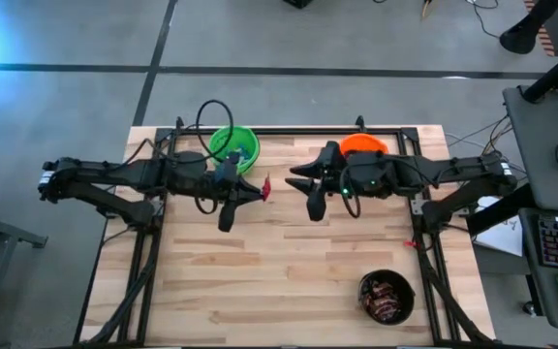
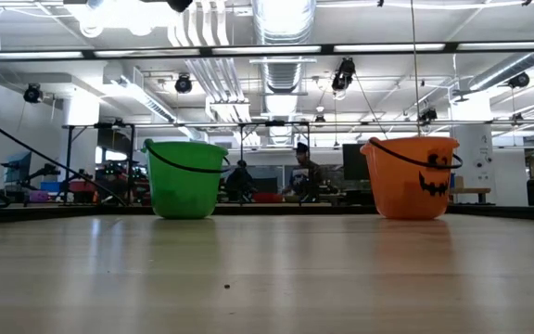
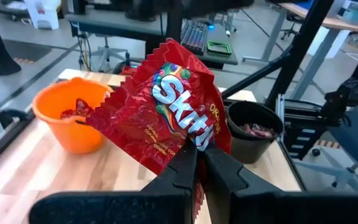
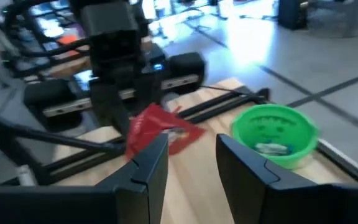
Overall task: Sort candy
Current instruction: Put the red candy into the orange bucket
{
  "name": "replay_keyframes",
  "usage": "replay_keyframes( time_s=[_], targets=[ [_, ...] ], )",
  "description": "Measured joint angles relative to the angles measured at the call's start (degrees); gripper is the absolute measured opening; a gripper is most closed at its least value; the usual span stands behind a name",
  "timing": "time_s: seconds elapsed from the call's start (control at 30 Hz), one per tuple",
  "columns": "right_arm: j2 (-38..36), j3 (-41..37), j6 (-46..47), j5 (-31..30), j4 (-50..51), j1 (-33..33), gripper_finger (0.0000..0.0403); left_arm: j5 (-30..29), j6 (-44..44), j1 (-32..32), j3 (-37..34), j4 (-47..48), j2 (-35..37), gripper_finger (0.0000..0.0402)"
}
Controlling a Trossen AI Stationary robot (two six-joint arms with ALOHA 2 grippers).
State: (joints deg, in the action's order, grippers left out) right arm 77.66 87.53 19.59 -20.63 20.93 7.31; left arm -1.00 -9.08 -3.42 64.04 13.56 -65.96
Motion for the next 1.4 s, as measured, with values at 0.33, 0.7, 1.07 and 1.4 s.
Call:
replay_keyframes(
  time_s=[0.33,0.7,1.07,1.4],
  targets=[
    [0.75,0.0,6.67,4.11,-1.47,-2.12,0.0194,-2.51,8.04,0.91,11.0,4.91,-6.09,0.0],
    [1.2,0.35,8.93,4.14,-2.09,-2.1,0.0219,-7.51,13.03,1.67,18.91,14.44,-14.12,0.0],
    [2.25,0.37,12.02,0.28,1.21,-2.38,0.0219,-7.49,13.8,2.77,19.56,14.57,-14.68,0.0],
    [3.08,1.22,13.01,-0.93,0.82,-2.4,0.0219,-8.98,14.49,3.79,19.56,17.39,-14.55,0.0]
  ],
)
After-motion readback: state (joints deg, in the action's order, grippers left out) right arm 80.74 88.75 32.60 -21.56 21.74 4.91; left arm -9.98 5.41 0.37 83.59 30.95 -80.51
